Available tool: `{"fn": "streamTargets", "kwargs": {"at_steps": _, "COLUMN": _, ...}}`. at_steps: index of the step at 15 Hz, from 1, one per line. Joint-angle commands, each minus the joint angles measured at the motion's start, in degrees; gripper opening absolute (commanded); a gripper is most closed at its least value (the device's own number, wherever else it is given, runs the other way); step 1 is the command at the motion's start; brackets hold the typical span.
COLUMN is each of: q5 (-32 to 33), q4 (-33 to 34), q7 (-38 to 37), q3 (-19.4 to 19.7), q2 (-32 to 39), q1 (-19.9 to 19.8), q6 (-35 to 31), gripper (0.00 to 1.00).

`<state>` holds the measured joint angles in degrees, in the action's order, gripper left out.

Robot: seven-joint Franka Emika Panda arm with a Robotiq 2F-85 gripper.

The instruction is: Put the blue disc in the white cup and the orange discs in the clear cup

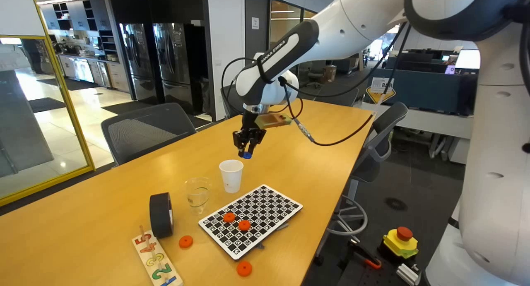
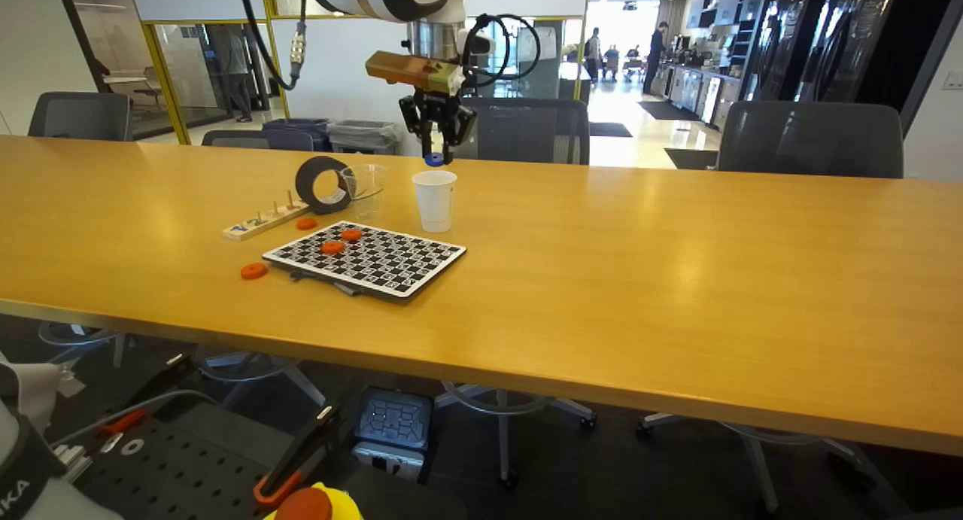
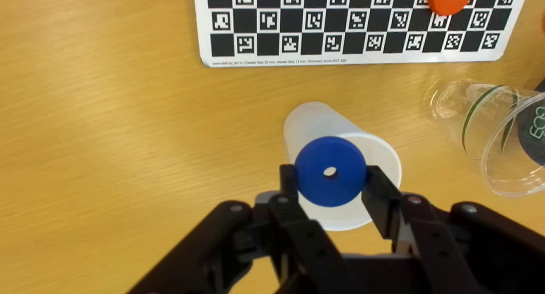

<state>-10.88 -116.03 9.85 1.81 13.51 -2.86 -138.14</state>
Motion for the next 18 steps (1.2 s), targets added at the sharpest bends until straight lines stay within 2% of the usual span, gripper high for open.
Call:
{"fn": "streamTargets", "kwargs": {"at_steps": 1, "q5": -2.3, "q4": 9.6, "q7": 3.2, "q3": -2.0, "q2": 6.7, "q1": -1.8, "q6": 4.4, "gripper": 0.21}}
{"fn": "streamTargets", "kwargs": {"at_steps": 6, "q5": -2.1, "q4": 15.3, "q7": 4.1, "q3": -3.6, "q2": 11.2, "q1": -2.9, "q6": 7.5, "gripper": 0.21}}
{"fn": "streamTargets", "kwargs": {"at_steps": 13, "q5": -1.9, "q4": 19.3, "q7": 4.9, "q3": -4.8, "q2": 13.8, "q1": -3.6, "q6": 11.6, "gripper": 0.22}}
{"fn": "streamTargets", "kwargs": {"at_steps": 14, "q5": -1.5, "q4": 19.5, "q7": 4.4, "q3": -4.7, "q2": 13.8, "q1": -3.4, "q6": 12.4, "gripper": 0.60}}
{"fn": "streamTargets", "kwargs": {"at_steps": 15, "q5": -1.2, "q4": 19.6, "q7": 4.1, "q3": -4.5, "q2": 13.8, "q1": -3.3, "q6": 13.1, "gripper": 0.70}}
{"fn": "streamTargets", "kwargs": {"at_steps": 18, "q5": -0.9, "q4": 18.8, "q7": 4.0, "q3": -4.4, "q2": 13.0, "q1": -3.0, "q6": 14.4, "gripper": 0.92}}
